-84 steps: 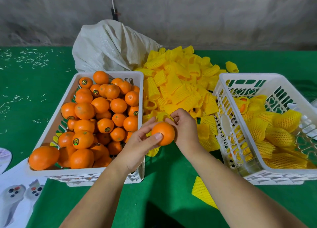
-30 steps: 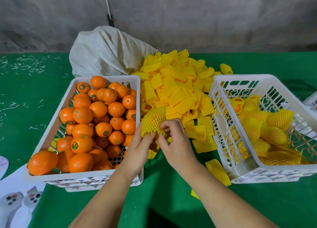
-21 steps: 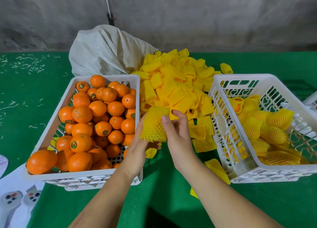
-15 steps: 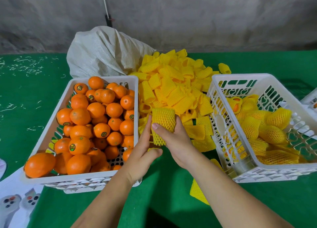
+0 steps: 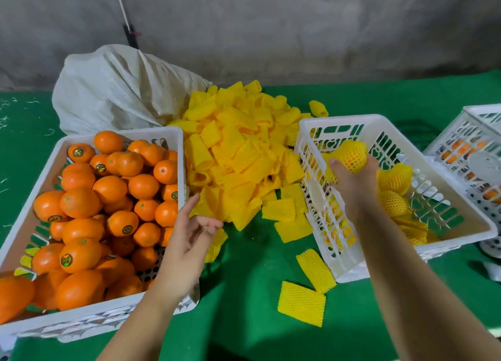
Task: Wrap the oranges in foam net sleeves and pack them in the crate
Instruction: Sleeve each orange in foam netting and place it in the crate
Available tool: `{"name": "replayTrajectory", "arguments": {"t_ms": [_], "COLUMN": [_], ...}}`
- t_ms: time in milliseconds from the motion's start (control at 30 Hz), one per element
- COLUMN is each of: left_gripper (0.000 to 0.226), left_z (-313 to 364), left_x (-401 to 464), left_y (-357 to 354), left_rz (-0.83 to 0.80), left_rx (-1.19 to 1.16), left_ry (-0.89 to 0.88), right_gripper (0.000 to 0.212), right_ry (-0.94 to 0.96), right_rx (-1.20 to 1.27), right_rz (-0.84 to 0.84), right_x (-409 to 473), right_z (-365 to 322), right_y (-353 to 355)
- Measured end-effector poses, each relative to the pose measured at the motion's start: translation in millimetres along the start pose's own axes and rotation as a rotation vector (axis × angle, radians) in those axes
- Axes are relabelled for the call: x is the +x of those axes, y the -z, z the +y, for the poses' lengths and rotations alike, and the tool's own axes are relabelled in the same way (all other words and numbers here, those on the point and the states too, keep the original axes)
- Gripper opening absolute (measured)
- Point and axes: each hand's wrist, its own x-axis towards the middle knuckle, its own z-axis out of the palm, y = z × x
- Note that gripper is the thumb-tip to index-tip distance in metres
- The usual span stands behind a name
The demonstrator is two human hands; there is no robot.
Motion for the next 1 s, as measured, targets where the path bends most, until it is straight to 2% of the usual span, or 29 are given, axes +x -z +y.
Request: {"name": "replayTrajectory", "arguments": {"t_ms": [100, 333, 433, 567, 633, 933, 1000], "left_gripper": [0.057, 0.051, 0.045, 0.045, 0.040, 0.037, 0.046], "left_z": [0, -4, -5, -5, -4, -1, -1], "left_x": [1, 3, 3, 6, 7, 12, 12], "left_y": [-1, 3, 3, 1, 1, 0, 0], "left_rz": [-0.003, 0.017, 0.037, 0.071, 0.092, 0.111, 0.133], "left_rx": [-0.001, -0.029, -0.048, -0.104, -0.154, -0.284, -0.358], "left_ry": [0.001, 0.027, 0.038, 0.062, 0.080, 0.130, 0.141], "right_gripper": [0.101, 0.102, 0.100, 0.061, 0.053, 0.044, 0.048], "right_ry": [-0.043, 0.026, 0.033, 0.048, 0.063, 0.130, 0.126], "right_rx": [-0.295, -0.748, -0.786, -0.913, -0.920, -0.891, -0.891], "right_rz": [0.080, -0.237, -0.297, -0.342, -0.337, -0.345, -0.366], "right_x": [21, 10, 11, 16, 17, 11, 8], "right_z": [12, 54, 51, 45, 42, 39, 35], "right_y": [22, 26, 21, 12, 11, 14, 12]}}
